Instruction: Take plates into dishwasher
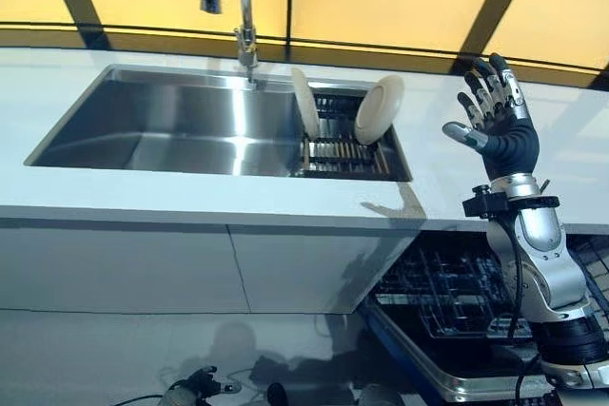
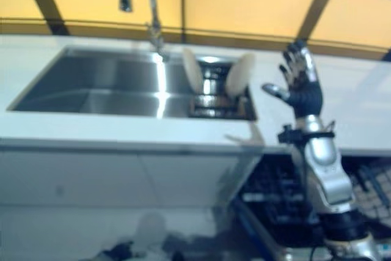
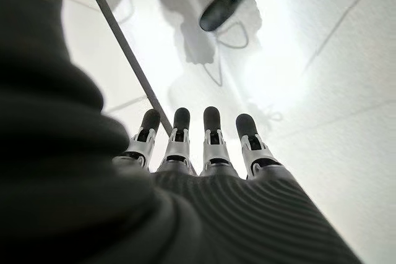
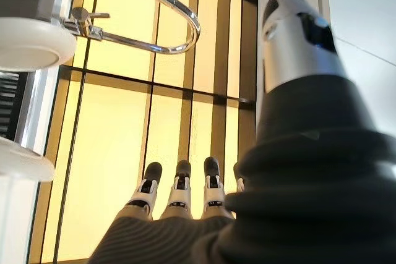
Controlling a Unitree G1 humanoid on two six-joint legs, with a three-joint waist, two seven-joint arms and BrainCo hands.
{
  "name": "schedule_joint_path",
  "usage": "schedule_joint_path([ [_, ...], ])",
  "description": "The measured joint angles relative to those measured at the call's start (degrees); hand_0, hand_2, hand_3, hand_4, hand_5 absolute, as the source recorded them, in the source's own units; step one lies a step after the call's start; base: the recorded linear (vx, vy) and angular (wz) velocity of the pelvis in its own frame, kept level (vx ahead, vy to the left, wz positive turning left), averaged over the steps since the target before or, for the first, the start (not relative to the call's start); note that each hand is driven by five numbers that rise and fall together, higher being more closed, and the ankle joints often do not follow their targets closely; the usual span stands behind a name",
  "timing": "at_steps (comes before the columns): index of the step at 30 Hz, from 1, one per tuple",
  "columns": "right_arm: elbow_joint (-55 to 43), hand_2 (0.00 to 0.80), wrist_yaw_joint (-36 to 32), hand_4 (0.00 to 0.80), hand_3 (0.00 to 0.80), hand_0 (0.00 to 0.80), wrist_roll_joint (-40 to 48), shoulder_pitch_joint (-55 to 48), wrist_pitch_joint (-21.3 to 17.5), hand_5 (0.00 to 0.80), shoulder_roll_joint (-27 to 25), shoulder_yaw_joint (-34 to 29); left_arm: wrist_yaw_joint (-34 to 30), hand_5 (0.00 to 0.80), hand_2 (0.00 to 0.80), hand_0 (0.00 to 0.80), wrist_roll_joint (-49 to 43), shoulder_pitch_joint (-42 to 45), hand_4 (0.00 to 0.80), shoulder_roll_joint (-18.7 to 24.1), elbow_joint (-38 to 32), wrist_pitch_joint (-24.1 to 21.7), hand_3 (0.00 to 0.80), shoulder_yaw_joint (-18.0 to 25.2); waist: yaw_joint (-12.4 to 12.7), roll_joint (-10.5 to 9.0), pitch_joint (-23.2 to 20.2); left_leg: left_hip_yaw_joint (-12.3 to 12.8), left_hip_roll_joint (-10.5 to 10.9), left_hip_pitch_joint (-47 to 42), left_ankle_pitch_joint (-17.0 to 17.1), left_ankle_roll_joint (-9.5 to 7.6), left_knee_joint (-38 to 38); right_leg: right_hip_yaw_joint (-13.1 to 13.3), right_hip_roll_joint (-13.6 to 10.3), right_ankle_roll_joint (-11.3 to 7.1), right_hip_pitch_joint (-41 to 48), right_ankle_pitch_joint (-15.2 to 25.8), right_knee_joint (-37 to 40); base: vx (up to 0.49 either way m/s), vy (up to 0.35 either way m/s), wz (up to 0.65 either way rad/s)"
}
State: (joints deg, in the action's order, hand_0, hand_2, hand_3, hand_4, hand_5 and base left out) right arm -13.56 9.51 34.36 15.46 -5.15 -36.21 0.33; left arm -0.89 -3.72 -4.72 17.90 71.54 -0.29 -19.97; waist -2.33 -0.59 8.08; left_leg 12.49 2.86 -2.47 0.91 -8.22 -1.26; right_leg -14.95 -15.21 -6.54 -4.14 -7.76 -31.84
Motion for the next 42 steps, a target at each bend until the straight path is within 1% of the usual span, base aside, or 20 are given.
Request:
schedule_joint_path([
  [2, 0.1, 0.0, 1.0, 0.0, 0.0, 0.0, 0.0, 0.1, 0.1, 0.0, 0.2, 0.1, -0.1, 0.0, 0.0, 0.0, 0.0, 0.0, 0.0, 0.1, -0.3, 0.9, 0.0, 0.0, 0.2, 0.48, -0.1, 0.7, 0.0, -0.6, 0.1, -0.1, -0.6, -0.8, 1.1, -0.58, 0.2, 0.4, 6.0, 0.033, -0.016, -0.15],
  [3, 0.2, 0.0, 1.3, 0.0, 0.0, 0.0, 0.0, 0.2, 0.3, 0.0, 0.2, 0.1, -0.1, 0.0, 0.0, 0.0, 0.0, 0.1, 0.0, 0.3, -0.4, 1.2, 0.0, 0.0, 0.3, 0.45, -0.1, 1.1, -0.1, -0.9, 0.1, -0.1, -0.7, -1.7, 1.6, -0.98, 0.2, 0.6, 8.8, 0.0, -0.057, -0.16],
  [4, 0.4, 0.0, 1.6, 0.0, 0.0, 0.0, 0.0, 0.2, 0.3, 0.0, 0.3, 0.1, -0.2, 0.0, 0.0, 0.0, 0.0, 0.2, 0.0, 0.4, -0.5, 1.3, 0.0, 0.0, 0.2, 0.41, -0.1, 1.3, -0.1, -1.0, 0.1, -0.09, -0.8, -2.4, 2.2, -1.64, 0.0, 1.3, 11.9, -0.004, -0.079, -0.19],
  [5, 0.6, 0.0, 2.1, 0.0, 0.0, 0.0, 0.0, 0.2, 0.4, 0.0, 0.3, 0.1, -0.3, 0.0, 0.0, 0.0, 0.0, 0.2, 0.0, 0.4, -0.6, 1.7, 0.0, 0.3, 0.1, 0.46, -0.2, 1.6, -0.3, -1.0, 0.3, 0.11, -1.2, -2.6, 3.1, -2.72, 0.1, 1.9, 15.3, -0.03, -0.118, -0.17],
  [6, 0.7, 0.0, 2.3, 0.0, 0.0, 0.0, 0.0, 0.2, 0.5, 0.0, 0.3, 0.1, -0.4, 0.0, 0.0, 0.0, -0.1, 0.1, 0.0, 0.4, -0.8, 2.2, 0.0, 0.5, 0.1, 0.4, -0.2, 1.7, -0.4, -1.1, 0.5, 0.3, -1.8, -2.7, 4.1, -3.6, -0.1, 2.6, 18.2, -0.023, -0.149, -0.1],
  [7, 0.8, 0.0, 2.4, 0.0, 0.0, 0.0, 0.0, 0.2, 0.5, 0.0, 0.3, 0.1, -0.6, 0.0, 0.0, 0.0, -0.1, 0.1, 0.0, 0.5, -0.8, 2.3, 0.0, 0.5, -0.1, 0.26, -0.3, 1.6, -0.5, -1.2, 1.2, 0.51, -2.7, -2.6, 5.1, -4.03, -0.1, 3.3, 21.0, -0.022, -0.163, -0.07],
  [9, 0.8, 0.0, 2.5, 0.0, 0.0, 0.0, 0.1, 0.2, 0.5, 0.0, 0.2, 0.0, -0.7, 0.0, 0.0, 0.0, -0.9, 0.1, 0.0, 0.4, -0.8, 2.3, 0.0, 0.5, -0.2, -0.36, -0.5, 1.5, -0.5, -1.2, 1.8, 0.86, -3.7, -0.9, 7.5, -4.32, 0.0, 5.2, 26.8, -0.005, -0.145, -0.01],
  [12, 0.8, 0.0, 2.5, 0.0, 0.0, 0.0, 0.1, 0.1, 0.5, 0.0, 0.3, 0.0, -0.8, 0.0, 0.0, 0.0, -2.3, 0.4, 0.0, 0.1, -0.9, 2.3, 0.0, 0.5, -0.2, -1.5, -0.8, 1.1, -0.5, -1.0, 2.2, 1.81, -3.9, 0.6, 9.1, -4.23, 0.2, 7.7, 31.5, -0.019, -0.195, 0.08],
  [14, 1.0, 0.0, 2.4, 0.0, 0.0, 0.0, 0.1, 0.0, 0.5, 0.0, 0.3, 0.0, -0.8, 0.0, 0.0, 0.0, -2.3, 1.1, 0.0, 0.1, -1.4, 2.2, 0.0, 1.1, -0.7, -2.65, -0.6, -0.3, -0.4, -1.1, 2.7, 2.69, -3.9, 1.0, 9.5, -3.94, 1.5, 11.5, 33.0, -0.006, -0.242, 0.34],
  [15, 1.3, 0.0, 2.4, 0.0, 0.0, 0.0, 0.1, 0.0, 0.5, 0.0, 0.3, -0.1, -0.8, 0.0, 0.0, 0.0, -2.3, 1.4, 0.0, 0.1, -1.4, 2.2, 0.0, 1.2, -1.4, -3.05, -0.5, -1.0, -0.5, -1.4, 2.9, 3.71, -4.0, 1.5, 9.9, -3.52, 2.0, 13.8, 33.3, 0.024, -0.292, 0.42],
  [16, 1.5, 0.0, 2.4, 0.0, 0.0, 0.0, 0.1, -0.2, 0.5, 0.0, 0.3, -0.1, -0.8, 0.0, 0.0, 0.0, -2.3, 1.9, 0.0, -0.1, -1.6, 2.2, 0.0, 1.6, -1.5, -3.25, -0.3, -1.8, -0.8, -1.8, 3.0, 4.27, -4.0, 1.7, 10.4, -2.59, 2.9, 14.6, 33.9, 0.044, -0.245, 0.28],
  [18, 1.5, 0.0, 2.3, 0.0, 0.0, 0.0, 0.1, -0.4, 0.4, 0.0, 0.3, -0.2, -0.9, 0.0, 0.0, 0.0, -2.3, 2.4, 0.0, -0.1, -1.8, 2.2, 0.0, 1.7, -1.4, -3.21, -0.4, -1.9, -2.1, -2.0, 3.0, 5.66, -4.0, 1.7, 11.9, -2.12, 4.2, 14.7, 35.4, 0.049, -0.191, 0.08],
  [20, 1.5, 0.0, 2.3, 0.0, 0.0, 0.0, 0.1, -0.4, 0.4, 0.0, 0.3, -0.2, -1.2, 0.0, 0.0, 0.0, -2.3, 2.4, 0.0, -0.2, -2.0, 2.1, 0.0, 1.8, -1.5, -3.35, -0.4, -2.1, -2.7, -2.0, 3.0, 6.25, -4.0, 1.7, 12.8, -1.76, 5.1, 14.8, 36.8, 0.036, -0.153, 0.04],
  [22, 1.6, 0.0, 2.2, 0.0, 0.0, 0.0, 0.1, -0.3, 0.4, 0.0, 0.3, -0.2, -1.5, 0.0, 0.0, 0.0, -2.3, 2.5, 0.0, -1.0, -2.7, 1.5, 0.0, 1.9, -1.4, -3.17, -0.5, -2.2, -3.7, -2.1, 3.1, 7.29, -4.0, 1.7, 13.8, -1.03, 5.2, 14.8, 36.9, 0.049, -0.188, 0.02],
  [23, 1.8, 0.0, 2.2, 0.0, 0.0, 0.0, 0.1, 0.2, 0.4, 0.0, 0.6, -0.2, -1.5, 0.0, 0.0, 0.0, -2.3, 2.5, 0.0, -1.8, -2.5, 1.4, 0.0, 2.6, -1.6, -2.92, -0.6, -2.3, -3.6, -2.2, 3.2, 7.63, -4.1, 1.7, 13.8, -0.04, 5.3, 14.8, 36.9, 0.042, -0.13, 0.0],
  [24, 1.8, 0.0, 2.2, 0.0, 0.0, 0.0, 0.1, 0.2, 0.4, 0.0, 0.6, -0.3, -1.5, 0.0, 0.0, 0.0, -2.3, 2.5, 0.0, -2.8, -2.6, 1.2, 0.0, 2.8, -1.7, -2.6, -0.7, -2.2, -3.5, -2.5, 3.1, 7.66, -4.1, 1.8, 13.8, 0.55, 5.5, 14.8, 36.9, 0.033, -0.121, -0.01],
  [26, 1.8, 0.0, 2.1, 0.0, 0.0, 0.0, 0.0, 0.2, 0.5, 0.0, 0.8, 0.0, -1.7, 0.0, 0.0, 0.0, -2.3, 2.5, 0.0, -3.2, -2.6, 1.1, 0.0, 2.8, -1.7, -2.58, -1.1, -2.2, -3.6, -3.1, 2.8, 7.79, -4.1, 1.8, 13.8, 1.05, 6.1, 14.6, 36.9, 0.021, -0.101, -0.02],
  [30, 1.8, 0.0, 1.7, 0.0, 0.0, 0.0, 0.0, 0.3, 0.5, 0.0, 0.8, 0.0, -1.8, 0.0, 0.0, 0.0, -2.3, 2.5, 0.0, -2.8, -2.6, 1.1, 0.0, 2.9, -1.6, -2.65, -1.6, -2.2, -3.6, -3.0, 2.7, 7.78, -4.1, 1.9, 13.8, 1.19, 6.1, 14.6, 36.8, 0.029, -0.076, 0.0],
  [36, 1.8, 0.0, 0.8, 0.0, 0.0, 0.0, 0.0, 0.3, 1.0, 0.0, 0.8, 0.0, -1.8, 0.0, 0.0, 0.0, -2.3, 3.6, 0.0, -2.8, -2.6, 1.0, 0.0, 2.8, -1.6, -1.77, -3.0, -2.2, -3.5, -3.0, 2.7, 7.69, -4.1, 1.9, 13.8, 1.98, 6.1, 14.5, 36.8, 0.009, -0.037, 0.0],
  [42, 1.8, 0.0, 0.7, 0.0, 0.0, 0.0, 0.0, 0.3, 1.8, 0.0, 0.0, 0.0, -1.8, 0.0, 0.0, 0.0, -2.2, 3.9, 0.0, -2.9, -2.6, 1.0, 0.0, 2.8, -1.7, -1.5, -3.7, -2.1, -3.5, -3.0, 2.6, 7.8, -4.1, 1.9, 13.8, 2.0, 6.1, 14.5, 36.8, 0.0, 0.0, 0.0],
])
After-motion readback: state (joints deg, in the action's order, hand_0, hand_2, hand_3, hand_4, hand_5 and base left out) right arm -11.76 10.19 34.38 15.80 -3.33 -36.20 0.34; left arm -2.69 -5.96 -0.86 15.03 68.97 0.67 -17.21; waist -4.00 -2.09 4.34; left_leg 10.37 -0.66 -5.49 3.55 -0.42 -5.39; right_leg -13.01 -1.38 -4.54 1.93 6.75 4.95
